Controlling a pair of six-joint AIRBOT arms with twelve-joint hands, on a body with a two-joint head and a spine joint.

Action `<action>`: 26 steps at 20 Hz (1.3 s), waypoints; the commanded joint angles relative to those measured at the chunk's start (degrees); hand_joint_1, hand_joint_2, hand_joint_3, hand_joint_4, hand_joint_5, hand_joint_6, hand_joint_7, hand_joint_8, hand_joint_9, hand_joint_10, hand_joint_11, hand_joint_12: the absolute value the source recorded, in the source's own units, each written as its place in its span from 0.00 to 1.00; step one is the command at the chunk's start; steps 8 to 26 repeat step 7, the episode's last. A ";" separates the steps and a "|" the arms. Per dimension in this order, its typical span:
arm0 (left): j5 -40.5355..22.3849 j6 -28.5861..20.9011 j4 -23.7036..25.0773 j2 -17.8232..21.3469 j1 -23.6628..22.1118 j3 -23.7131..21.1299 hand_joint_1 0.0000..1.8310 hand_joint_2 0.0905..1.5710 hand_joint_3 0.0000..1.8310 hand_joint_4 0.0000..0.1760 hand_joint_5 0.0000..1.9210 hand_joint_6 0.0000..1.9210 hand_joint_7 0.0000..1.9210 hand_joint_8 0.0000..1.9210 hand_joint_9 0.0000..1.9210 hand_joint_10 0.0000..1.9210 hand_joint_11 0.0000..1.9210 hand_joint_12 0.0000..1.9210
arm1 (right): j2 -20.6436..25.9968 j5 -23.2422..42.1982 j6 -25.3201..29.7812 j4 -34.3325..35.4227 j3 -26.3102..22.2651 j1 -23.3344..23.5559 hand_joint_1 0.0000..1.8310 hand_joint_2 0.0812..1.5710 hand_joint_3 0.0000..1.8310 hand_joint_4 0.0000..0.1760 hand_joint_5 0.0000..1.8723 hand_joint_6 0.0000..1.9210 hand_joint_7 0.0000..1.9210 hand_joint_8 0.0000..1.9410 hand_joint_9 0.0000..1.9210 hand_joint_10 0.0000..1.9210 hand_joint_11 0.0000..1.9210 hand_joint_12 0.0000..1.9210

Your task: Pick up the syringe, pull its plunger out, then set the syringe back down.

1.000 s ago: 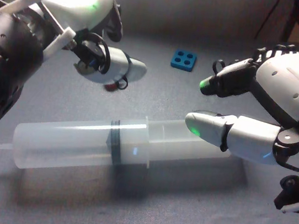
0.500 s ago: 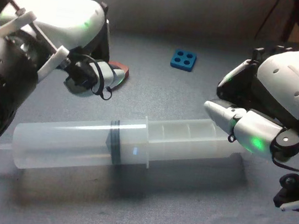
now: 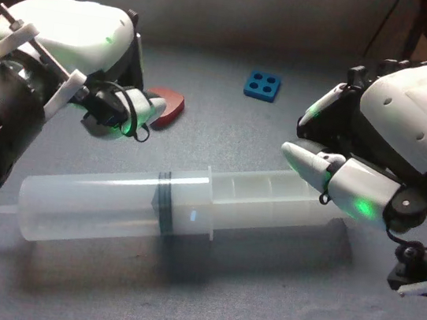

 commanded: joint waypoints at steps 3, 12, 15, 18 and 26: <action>2.71 -0.61 4.49 -0.31 -0.63 0.33 0.37 0.84 0.00 1.00 0.73 1.00 0.79 1.00 0.82 1.00 0.85 1.00 | -0.58 7.74 0.99 -5.29 1.71 0.25 0.34 0.89 0.00 1.00 0.67 1.00 0.74 1.00 0.84 1.00 0.94 1.00; 2.44 -0.73 4.49 -0.32 -1.23 0.21 0.37 0.84 0.00 1.00 0.73 1.00 0.79 1.00 0.82 1.00 0.85 1.00 | -0.95 8.87 1.33 -6.63 2.87 0.03 0.34 0.89 0.00 1.00 0.67 1.00 0.74 1.00 0.84 1.00 0.94 1.00; 2.44 -0.73 4.49 -0.32 -1.23 0.21 0.37 0.84 0.00 1.00 0.73 1.00 0.79 1.00 0.82 1.00 0.85 1.00 | -0.95 8.87 1.33 -6.63 2.87 0.03 0.34 0.89 0.00 1.00 0.67 1.00 0.74 1.00 0.84 1.00 0.94 1.00; 2.44 -0.73 4.49 -0.32 -1.23 0.21 0.37 0.84 0.00 1.00 0.73 1.00 0.79 1.00 0.82 1.00 0.85 1.00 | -0.95 8.87 1.33 -6.63 2.87 0.03 0.34 0.89 0.00 1.00 0.67 1.00 0.74 1.00 0.84 1.00 0.94 1.00; 2.44 -0.73 4.49 -0.32 -1.23 0.21 0.37 0.84 0.00 1.00 0.73 1.00 0.79 1.00 0.82 1.00 0.85 1.00 | -0.95 8.87 1.33 -6.63 2.87 0.03 0.34 0.89 0.00 1.00 0.67 1.00 0.74 1.00 0.84 1.00 0.94 1.00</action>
